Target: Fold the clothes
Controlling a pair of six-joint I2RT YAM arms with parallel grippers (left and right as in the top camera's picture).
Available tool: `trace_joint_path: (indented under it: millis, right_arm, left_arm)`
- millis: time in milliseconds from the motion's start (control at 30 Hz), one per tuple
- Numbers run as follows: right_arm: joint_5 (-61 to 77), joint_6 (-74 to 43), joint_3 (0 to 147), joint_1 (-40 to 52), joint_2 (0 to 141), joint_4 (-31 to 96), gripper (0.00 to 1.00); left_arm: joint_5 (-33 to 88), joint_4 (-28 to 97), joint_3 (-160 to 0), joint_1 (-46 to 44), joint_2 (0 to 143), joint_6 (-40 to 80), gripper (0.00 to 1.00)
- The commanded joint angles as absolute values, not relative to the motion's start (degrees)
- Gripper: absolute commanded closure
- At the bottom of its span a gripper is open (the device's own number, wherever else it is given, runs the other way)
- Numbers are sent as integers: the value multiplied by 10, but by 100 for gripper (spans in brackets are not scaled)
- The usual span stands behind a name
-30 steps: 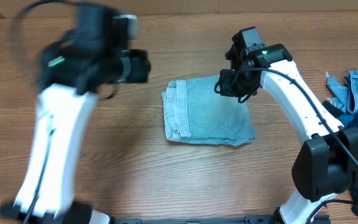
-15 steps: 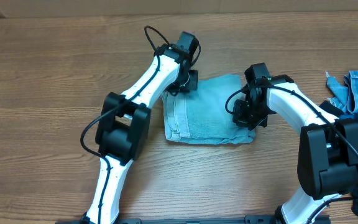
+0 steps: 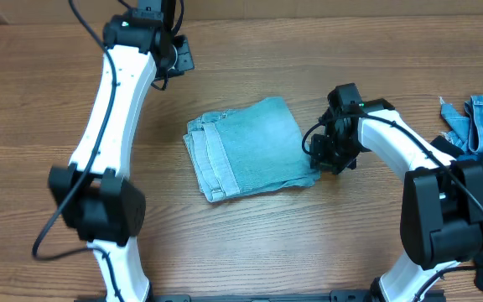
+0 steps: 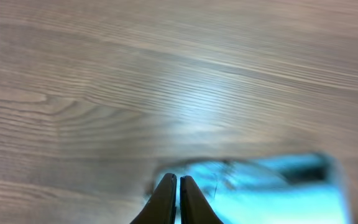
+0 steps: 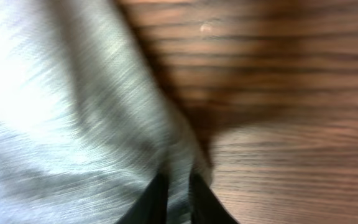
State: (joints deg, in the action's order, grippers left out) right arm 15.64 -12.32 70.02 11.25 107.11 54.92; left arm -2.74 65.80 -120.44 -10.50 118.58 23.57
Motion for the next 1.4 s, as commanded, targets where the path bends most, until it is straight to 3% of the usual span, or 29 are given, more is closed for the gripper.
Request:
trace_joint_path:
  millis: [0,33,200,467,633,800,933,1067,1233,1367]
  right_arm:
    - [234,-80,776,115,1021,544,89]
    - [242,-73,788,116,1015,541,95]
    - [259,-58,805,136,1017,488,96]
    - [252,-76,798,232,1101,360,96]
    - [223,-123,798,236,1204,272,96]
    - [87,-122,810,176,1213,232,96]
    - [62,-91,853,89,1210,321,96]
    - [67,-70,926,65,1178,424,96]
    - [283,-91,938,103,1117,563,96]
    - [292,-107,894,194,1120,616,96]
  left_arm:
    - [73,713,-1210,-160,1151,224,95]
    - [68,722,-1201,-185,1153,230,96]
    - [21,652,-1002,-283,1158,323,96]
    - [1,527,-728,-292,1158,377,96]
    - [-19,536,-723,-292,1157,378,96]
    - [-22,559,-723,-292,1157,376,96]
    - [-101,616,-723,-291,1119,353,96]
    - [-116,615,-731,-260,995,347,96]
    - [-100,536,-740,-235,893,298,76]
    - [-94,515,-740,-232,973,301,84]
